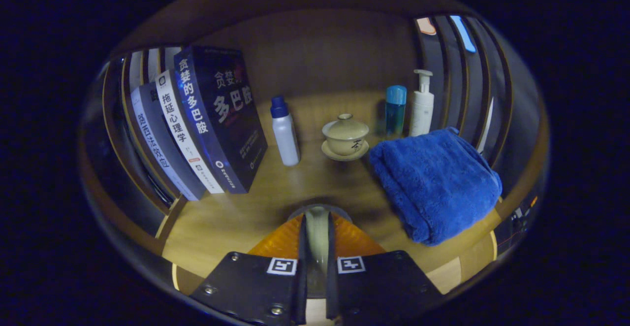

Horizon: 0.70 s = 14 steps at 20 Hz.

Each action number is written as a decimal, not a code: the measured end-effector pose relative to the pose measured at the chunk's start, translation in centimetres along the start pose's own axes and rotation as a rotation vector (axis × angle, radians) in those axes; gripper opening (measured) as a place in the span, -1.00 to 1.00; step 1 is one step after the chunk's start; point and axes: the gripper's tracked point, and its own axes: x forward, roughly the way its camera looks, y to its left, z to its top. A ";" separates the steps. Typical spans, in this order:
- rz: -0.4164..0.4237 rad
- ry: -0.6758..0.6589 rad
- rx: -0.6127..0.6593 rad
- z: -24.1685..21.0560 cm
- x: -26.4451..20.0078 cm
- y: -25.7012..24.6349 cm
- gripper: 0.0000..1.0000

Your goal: Pull open the drawer, take out the items inside it, and place them on the countertop above the cabinet.

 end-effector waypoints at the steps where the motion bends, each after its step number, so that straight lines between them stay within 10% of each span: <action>1: 0.005 0.001 0.006 0.0 0.0 0.0 -0.68; 5: 0.028 -0.015 0.016 0.3 -0.5 0.4 -0.57; 10: 0.086 -0.121 -0.001 2.0 -3.0 1.6 0.38; 14: 0.099 -0.310 -0.052 3.5 -9.0 1.9 0.39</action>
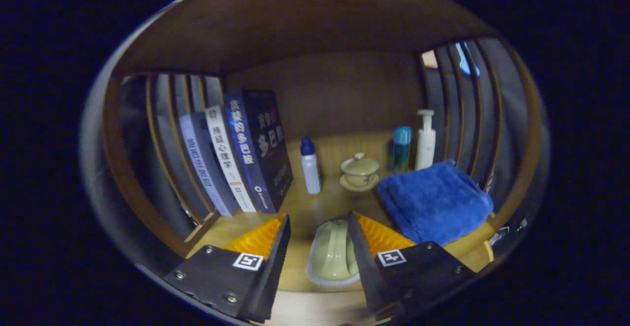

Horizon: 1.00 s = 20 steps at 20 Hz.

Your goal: Pull open the drawer, take out the items inside it, and place them on the countertop above the cabinet.

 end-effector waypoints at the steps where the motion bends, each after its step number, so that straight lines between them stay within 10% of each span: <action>1: -0.007 -0.045 -0.010 0.4 -2.0 0.0 0.39; 20: -0.114 -0.352 0.022 -11.1 -24.4 -2.6 0.49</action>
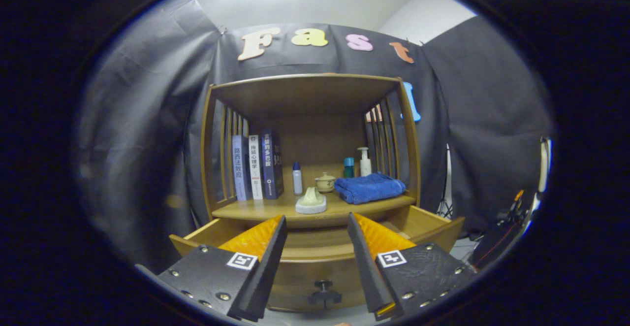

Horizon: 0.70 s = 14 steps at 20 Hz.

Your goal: Pull open the drawer, take out the items inside it, and place them on the countertop above the cabinet.

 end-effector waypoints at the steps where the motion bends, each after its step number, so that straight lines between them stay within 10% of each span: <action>1: -0.022 0.004 0.005 -0.8 -0.4 -0.8 0.50; 14: -0.019 0.241 0.044 -8.8 0.8 -1.1 0.59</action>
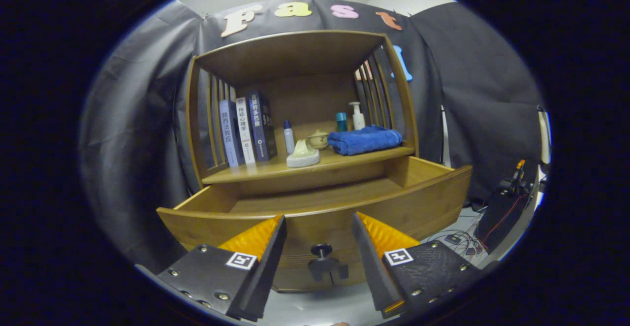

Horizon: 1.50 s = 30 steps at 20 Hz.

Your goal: Pull open the drawer, take out the items inside it, and place them on the countertop above the cabinet.

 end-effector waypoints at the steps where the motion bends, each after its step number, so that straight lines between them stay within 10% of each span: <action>1: 0.008 0.011 0.003 -0.2 0.1 0.2 0.59; 30: 0.027 0.099 0.013 -2.4 1.4 0.9 0.60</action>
